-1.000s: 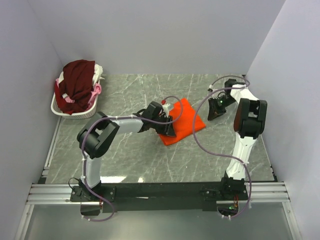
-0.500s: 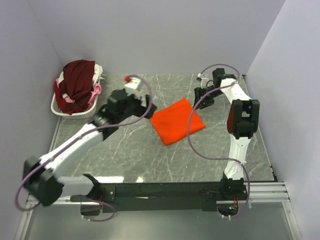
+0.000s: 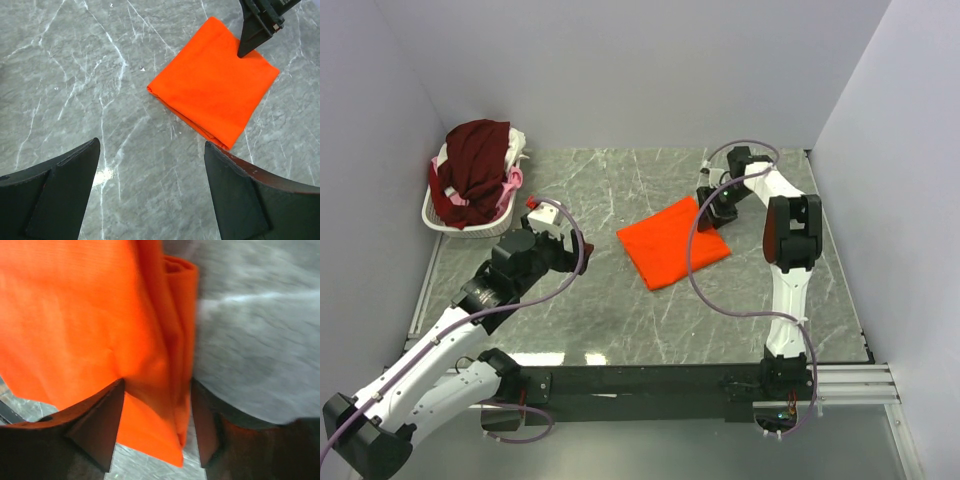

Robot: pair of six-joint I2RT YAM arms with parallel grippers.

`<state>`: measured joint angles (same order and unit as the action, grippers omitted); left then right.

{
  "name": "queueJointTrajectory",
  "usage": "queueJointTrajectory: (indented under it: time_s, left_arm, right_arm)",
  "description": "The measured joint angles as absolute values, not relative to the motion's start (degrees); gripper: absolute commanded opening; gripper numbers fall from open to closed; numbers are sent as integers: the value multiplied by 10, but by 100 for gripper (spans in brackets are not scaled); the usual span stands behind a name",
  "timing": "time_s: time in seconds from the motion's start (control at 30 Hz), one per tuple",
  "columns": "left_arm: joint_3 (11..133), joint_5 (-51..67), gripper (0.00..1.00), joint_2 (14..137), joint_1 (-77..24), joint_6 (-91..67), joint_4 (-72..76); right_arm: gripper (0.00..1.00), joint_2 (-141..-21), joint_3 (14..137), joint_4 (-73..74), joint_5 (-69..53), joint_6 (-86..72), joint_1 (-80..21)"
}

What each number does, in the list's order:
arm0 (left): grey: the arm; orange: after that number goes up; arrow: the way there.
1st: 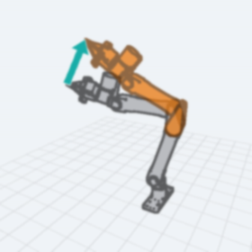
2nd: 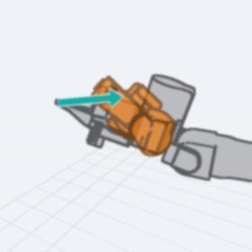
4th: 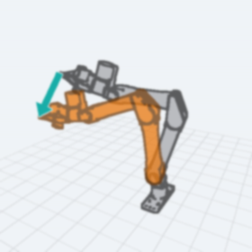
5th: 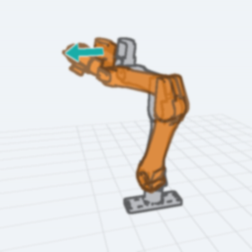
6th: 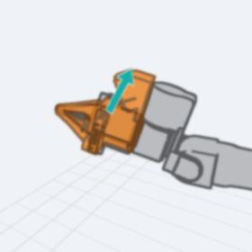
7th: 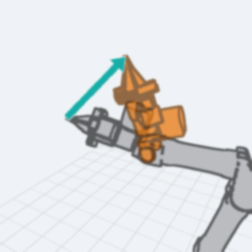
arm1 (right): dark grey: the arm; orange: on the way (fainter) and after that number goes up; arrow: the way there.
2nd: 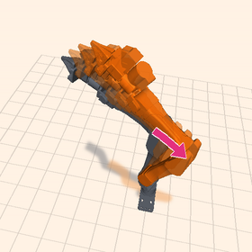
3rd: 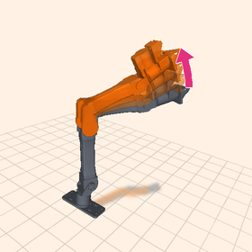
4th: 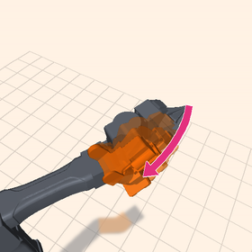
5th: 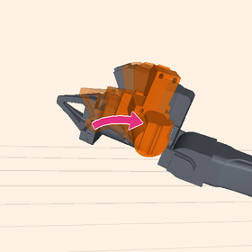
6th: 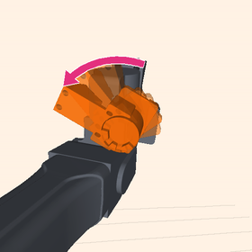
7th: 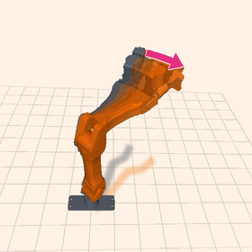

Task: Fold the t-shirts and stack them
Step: Neatly place the folded tshirt to the corner

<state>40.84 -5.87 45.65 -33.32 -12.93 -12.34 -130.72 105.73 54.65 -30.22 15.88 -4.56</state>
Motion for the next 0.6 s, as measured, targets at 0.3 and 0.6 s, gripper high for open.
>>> queueJointTrajectory:
  time_s: [0.3,0.6]
  left_arm:
    - [408,-59,90,455,-333,-118,-124]
    - [408,-58,89,448,-333,-110,-133]
  right_arm:
    - [0,-1314,1058,565,-307,157,-67]
    - [0,-1316,1121,581,-229,152,4]
